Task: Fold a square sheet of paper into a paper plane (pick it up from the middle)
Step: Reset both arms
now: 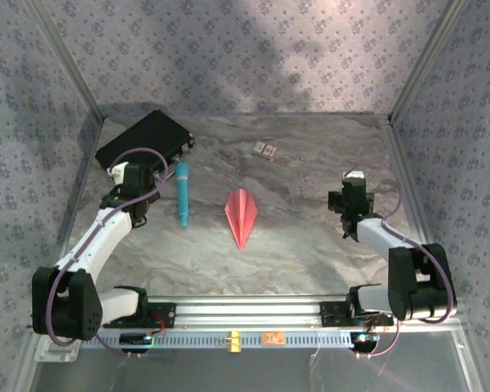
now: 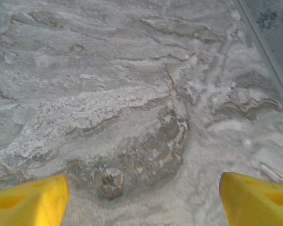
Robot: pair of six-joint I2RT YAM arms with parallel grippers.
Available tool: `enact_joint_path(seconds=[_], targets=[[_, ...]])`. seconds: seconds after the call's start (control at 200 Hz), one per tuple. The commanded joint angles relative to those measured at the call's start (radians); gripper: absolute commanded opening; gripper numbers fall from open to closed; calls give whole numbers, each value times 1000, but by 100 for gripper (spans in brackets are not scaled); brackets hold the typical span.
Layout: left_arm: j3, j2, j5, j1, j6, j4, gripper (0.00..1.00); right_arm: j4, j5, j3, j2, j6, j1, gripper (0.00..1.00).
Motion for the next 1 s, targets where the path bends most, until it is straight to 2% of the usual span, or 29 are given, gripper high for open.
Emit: enact_joint_path(seconds=[0.0, 0.09, 0.16, 0.275, 0.33, 0.34, 0.365, 0.385, 0.43, 0.49, 0.63, 0.74, 0.795, 0.855, 0.899, 0.954, 0.969, 0.994], targets=[[-68, 23, -33, 10, 178, 187, 100, 366, -166, -86, 31, -115, -45, 83], [-145, 41, -13, 10, 268, 374, 100, 440, -328, -122, 26, -93, -98, 82], [-197, 68, 6, 10, 305, 515, 100, 591, -375, -179, 76, -97, -103, 83], [-256, 123, 118, 9, 370, 738, 100, 736, -277, -191, 196, -116, -66, 84], [-281, 154, 179, 10, 399, 842, 100, 610, -257, -137, 181, -83, -80, 84], [-280, 157, 189, 10, 408, 843, 100, 596, -256, -129, 184, -76, -85, 86], [-275, 173, 208, 10, 425, 842, 100, 594, -235, -116, 199, -57, -91, 97], [-273, 190, 220, 9, 433, 849, 100, 580, -226, -106, 202, -41, -100, 99], [-272, 214, 239, 9, 450, 877, 100, 560, -257, -105, 195, -23, -125, 99], [-272, 209, 281, 12, 482, 870, 100, 566, -216, -105, 194, -30, -106, 99], [-326, 181, 331, 19, 516, 952, 100, 572, -217, -107, 196, -31, -106, 99], [-378, 196, 401, 51, 556, 1083, 100, 572, -222, -107, 197, -30, -110, 99], [-403, 237, 410, 67, 547, 1179, 100, 571, -223, -107, 196, -29, -110, 99], [-385, 240, 447, 105, 514, 1135, 100, 573, -224, -107, 196, -30, -109, 99], [-388, 272, 487, 131, 494, 1165, 100, 573, -223, -106, 194, -29, -110, 99], [-408, 367, 501, 156, 469, 1329, 100, 571, -225, -107, 196, -29, -110, 99], [-396, 361, 498, 160, 460, 1300, 100, 571, -226, -107, 196, -29, -110, 99], [-367, 322, 509, 178, 441, 1157, 100, 571, -227, -107, 196, -30, -111, 99]])
